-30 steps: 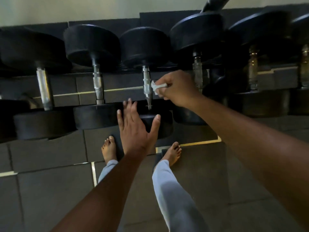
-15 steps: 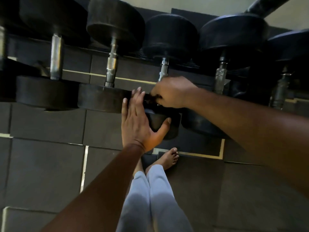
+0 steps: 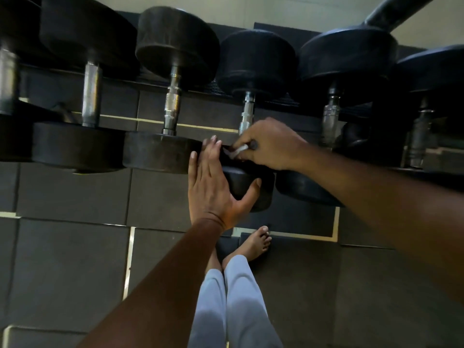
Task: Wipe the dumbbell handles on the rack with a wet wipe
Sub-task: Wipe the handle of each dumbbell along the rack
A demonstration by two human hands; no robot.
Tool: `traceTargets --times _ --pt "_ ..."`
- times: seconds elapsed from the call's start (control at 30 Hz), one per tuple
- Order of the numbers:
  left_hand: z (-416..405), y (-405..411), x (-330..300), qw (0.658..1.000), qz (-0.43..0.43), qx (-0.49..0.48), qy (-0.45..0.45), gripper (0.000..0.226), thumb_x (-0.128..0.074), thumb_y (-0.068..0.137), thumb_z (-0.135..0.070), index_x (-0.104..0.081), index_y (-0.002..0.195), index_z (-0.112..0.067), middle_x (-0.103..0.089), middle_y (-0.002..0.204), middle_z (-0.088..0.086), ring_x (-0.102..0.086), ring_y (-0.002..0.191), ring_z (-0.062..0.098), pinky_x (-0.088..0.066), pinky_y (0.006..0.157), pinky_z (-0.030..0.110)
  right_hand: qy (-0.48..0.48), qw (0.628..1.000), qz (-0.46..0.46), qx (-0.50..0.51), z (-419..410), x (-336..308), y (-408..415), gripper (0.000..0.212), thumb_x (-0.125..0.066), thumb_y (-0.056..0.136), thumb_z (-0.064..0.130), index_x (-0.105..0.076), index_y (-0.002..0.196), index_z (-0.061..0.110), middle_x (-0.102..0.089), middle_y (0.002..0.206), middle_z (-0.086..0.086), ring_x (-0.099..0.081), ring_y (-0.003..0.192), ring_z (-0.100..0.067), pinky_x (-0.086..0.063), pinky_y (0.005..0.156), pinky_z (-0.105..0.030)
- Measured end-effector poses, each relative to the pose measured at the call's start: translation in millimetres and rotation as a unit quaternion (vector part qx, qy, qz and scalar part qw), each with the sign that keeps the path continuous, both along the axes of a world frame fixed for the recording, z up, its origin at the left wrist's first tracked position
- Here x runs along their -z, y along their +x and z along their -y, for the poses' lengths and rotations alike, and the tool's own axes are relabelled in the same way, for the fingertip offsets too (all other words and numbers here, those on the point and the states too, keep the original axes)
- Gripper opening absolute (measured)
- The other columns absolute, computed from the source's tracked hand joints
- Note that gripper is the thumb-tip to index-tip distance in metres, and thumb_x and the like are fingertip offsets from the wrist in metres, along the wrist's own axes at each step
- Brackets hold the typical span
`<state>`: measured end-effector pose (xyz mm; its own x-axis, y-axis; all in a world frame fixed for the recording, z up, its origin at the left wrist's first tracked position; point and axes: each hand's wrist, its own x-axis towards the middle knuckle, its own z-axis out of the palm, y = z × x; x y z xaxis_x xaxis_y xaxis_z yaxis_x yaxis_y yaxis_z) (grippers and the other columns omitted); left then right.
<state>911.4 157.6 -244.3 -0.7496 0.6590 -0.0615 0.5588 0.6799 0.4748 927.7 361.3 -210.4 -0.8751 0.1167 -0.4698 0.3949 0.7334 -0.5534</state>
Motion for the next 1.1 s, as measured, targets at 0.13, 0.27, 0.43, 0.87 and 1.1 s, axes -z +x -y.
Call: traceTargets --times 0.13,0.27,0.43,0.87,1.1 --pt "-1 0 -2 1.000 -0.008 -0.001 -0.008 0.104 -0.053 0.088 -0.075 -0.031 0.163 -0.006 -0.033 0.172 0.009 -0.017 0.165 0.018 0.002 0.135 0.041 -0.009 0.992 -0.043 0.120 5 3 20 0.013 -0.088 0.084 0.039 -0.085 0.097 0.038 -0.079 0.093 0.021 -0.072 0.084 0.005 -0.062 0.085 -0.035" --pt "0 0 -3 1.000 -0.006 -0.001 -0.002 0.102 -0.056 0.087 -0.073 -0.034 0.161 -0.006 -0.036 0.170 0.008 -0.019 0.165 0.018 0.001 0.135 0.043 -0.020 0.977 0.049 0.208 2 8 13 0.020 -0.097 0.072 0.043 -0.081 0.082 0.035 -0.076 0.081 0.018 -0.072 0.080 -0.001 -0.063 0.079 -0.035" --pt "0 1 -4 1.000 -0.005 -0.002 0.001 0.099 -0.056 0.087 -0.074 -0.039 0.158 -0.007 -0.041 0.167 0.008 -0.022 0.164 0.019 -0.001 0.135 0.044 -0.009 0.973 0.166 0.160 -6 16 0 0.019 -0.093 0.081 0.037 -0.076 0.089 0.032 -0.073 0.092 0.014 -0.068 0.088 -0.006 -0.056 0.076 -0.028" --pt "1 1 -2 1.000 -0.010 0.000 0.018 0.089 -0.059 0.087 -0.072 -0.047 0.147 -0.006 -0.052 0.155 0.009 -0.029 0.162 0.025 -0.001 0.135 0.044 -0.064 0.969 0.209 0.115 -23 34 -7 0.012 -0.082 0.092 0.019 -0.081 0.104 0.016 -0.081 0.099 -0.002 -0.076 0.086 -0.016 -0.063 0.085 -0.036" --pt "0 1 -3 1.000 -0.004 0.000 0.019 0.089 -0.058 0.086 -0.072 -0.048 0.146 -0.007 -0.054 0.152 0.009 -0.033 0.159 0.025 0.001 0.135 0.043 -0.140 0.959 0.010 0.247 -16 4 9 0.018 -0.095 0.077 0.030 -0.084 0.091 0.025 -0.081 0.085 0.011 -0.074 0.075 0.001 -0.063 0.078 -0.029"
